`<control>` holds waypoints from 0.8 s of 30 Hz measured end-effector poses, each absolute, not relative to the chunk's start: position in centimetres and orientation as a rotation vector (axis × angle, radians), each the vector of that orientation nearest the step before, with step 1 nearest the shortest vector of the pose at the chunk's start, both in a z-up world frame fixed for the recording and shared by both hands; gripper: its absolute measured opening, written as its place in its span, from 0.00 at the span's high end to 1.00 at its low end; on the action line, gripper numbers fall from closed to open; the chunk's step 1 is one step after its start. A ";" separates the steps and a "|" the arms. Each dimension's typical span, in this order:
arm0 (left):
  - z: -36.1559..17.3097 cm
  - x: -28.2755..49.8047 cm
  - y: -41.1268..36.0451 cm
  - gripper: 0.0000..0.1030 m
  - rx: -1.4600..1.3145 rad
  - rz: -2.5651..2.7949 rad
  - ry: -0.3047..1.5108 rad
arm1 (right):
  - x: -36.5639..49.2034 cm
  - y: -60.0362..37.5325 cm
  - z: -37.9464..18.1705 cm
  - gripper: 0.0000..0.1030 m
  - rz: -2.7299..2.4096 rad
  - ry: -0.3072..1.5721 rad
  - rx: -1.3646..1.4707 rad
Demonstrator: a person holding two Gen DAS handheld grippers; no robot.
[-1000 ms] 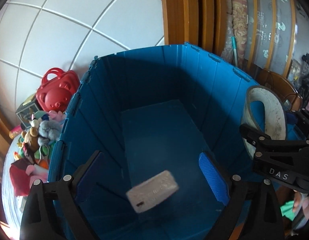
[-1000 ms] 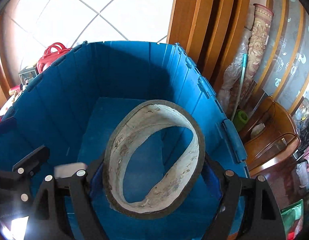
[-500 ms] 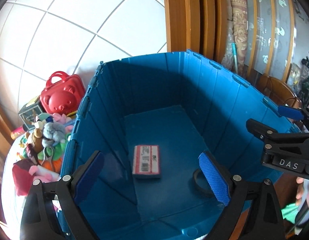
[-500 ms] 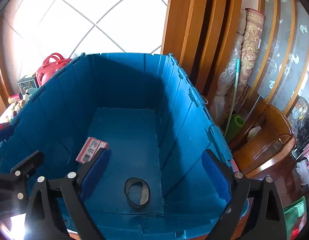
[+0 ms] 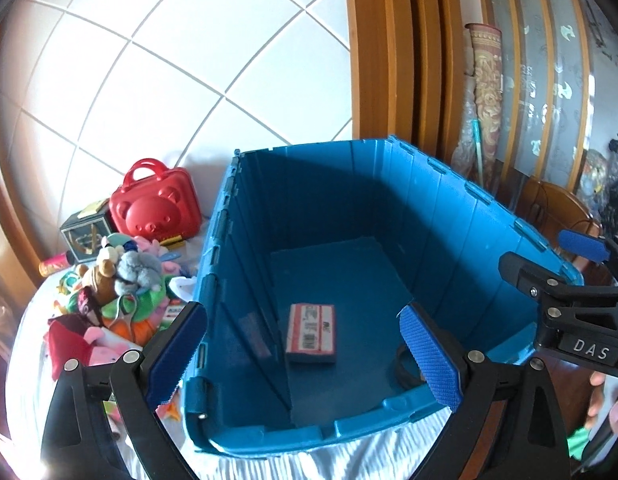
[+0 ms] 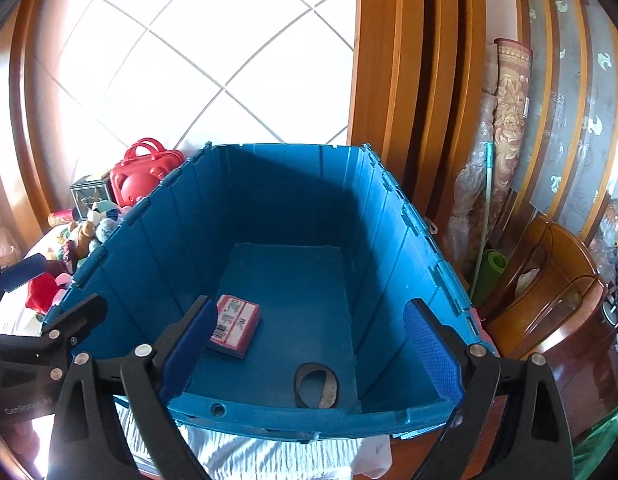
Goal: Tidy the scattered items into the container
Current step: 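Withdraw both grippers from the bin back toward the table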
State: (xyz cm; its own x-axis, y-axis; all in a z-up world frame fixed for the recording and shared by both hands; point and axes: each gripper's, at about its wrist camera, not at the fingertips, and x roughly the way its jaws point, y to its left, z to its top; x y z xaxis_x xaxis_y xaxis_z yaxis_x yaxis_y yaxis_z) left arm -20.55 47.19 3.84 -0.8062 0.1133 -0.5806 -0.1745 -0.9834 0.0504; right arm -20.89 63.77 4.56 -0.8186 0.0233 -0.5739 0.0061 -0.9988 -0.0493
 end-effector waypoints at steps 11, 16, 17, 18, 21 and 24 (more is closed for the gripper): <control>5.5 -17.6 39.2 0.04 -0.877 2.992 0.089 | -19.4 55.9 6.5 0.07 3.126 -0.130 -0.884; 5.5 -17.0 33.4 0.04 -0.873 3.024 0.057 | -18.6 50.1 6.9 0.06 3.160 -0.149 -0.859; 5.4 -16.8 32.0 0.04 -0.872 3.026 0.057 | -18.3 48.7 6.9 0.00 3.164 -0.150 -0.848; 5.3 -16.7 30.7 0.04 -0.870 3.027 0.059 | -18.1 47.3 6.9 0.00 3.168 -0.151 -0.836; 4.9 -16.2 26.2 0.04 -0.870 3.028 0.063 | -17.3 42.9 7.0 0.00 3.177 -0.138 -0.801; 4.4 -15.8 21.5 0.04 -0.869 3.026 0.072 | -16.5 38.4 7.1 0.00 3.168 -0.131 -0.750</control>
